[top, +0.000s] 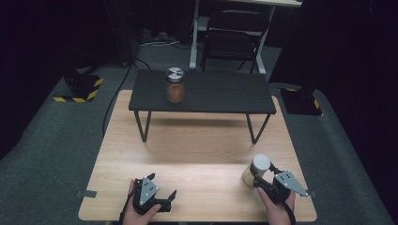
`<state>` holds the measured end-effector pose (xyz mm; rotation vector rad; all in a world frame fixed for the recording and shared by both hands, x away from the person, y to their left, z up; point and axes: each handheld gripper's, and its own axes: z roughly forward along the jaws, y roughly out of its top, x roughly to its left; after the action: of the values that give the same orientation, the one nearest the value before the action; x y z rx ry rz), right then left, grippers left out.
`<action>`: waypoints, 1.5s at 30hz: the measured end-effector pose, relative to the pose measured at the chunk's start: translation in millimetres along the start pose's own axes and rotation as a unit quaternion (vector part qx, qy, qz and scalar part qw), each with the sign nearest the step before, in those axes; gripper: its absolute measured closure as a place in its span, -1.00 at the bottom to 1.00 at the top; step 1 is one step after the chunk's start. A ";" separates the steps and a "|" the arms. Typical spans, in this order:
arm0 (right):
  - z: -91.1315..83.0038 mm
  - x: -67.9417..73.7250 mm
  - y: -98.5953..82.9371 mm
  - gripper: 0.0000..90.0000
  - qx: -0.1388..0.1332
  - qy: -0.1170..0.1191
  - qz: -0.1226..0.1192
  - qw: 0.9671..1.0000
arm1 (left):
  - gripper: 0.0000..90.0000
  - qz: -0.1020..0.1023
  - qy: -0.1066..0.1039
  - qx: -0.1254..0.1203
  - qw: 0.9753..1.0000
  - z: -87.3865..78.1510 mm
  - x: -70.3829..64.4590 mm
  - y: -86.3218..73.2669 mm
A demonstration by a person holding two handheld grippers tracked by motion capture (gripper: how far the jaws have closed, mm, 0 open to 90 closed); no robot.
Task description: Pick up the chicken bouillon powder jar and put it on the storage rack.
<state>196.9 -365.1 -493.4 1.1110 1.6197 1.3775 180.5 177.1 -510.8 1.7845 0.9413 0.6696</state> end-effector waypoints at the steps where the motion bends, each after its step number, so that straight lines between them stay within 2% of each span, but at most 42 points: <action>1: 0.1 0.8 0.7 -0.24 0.001 -0.001 0.000 1.000 | -0.99 0.001 -0.001 0.000 1.000 -0.1 0.2 -0.1; 8: -0.6 4.9 6.4 -0.24 0.002 -0.005 -0.003 1.000 | -0.99 0.006 -0.003 0.001 1.000 0.2 -0.1 0.5; 13: -2.0 7.4 14.7 -0.24 -0.001 0.001 -0.006 1.000 | -0.99 0.012 -0.003 0.002 1.000 0.3 -0.6 0.8; 27: 7.6 19.5 53.3 -0.24 -0.009 0.029 -0.012 0.999 | -0.99 0.017 -0.008 0.003 1.000 0.3 -1.5 1.3; 36: 21.1 33.4 81.2 -0.24 -0.013 0.036 -0.019 0.999 | -0.99 0.018 -0.011 0.005 1.000 0.6 -1.2 1.9; 45: 28.5 40.0 102.7 -0.24 -0.019 0.039 -0.015 0.999 | -0.99 0.018 -0.014 0.003 1.000 0.2 -0.2 1.1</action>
<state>224.4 -312.0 -396.6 1.0180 1.6522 1.4418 180.9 176.6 -509.8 1.8148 0.8958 0.6627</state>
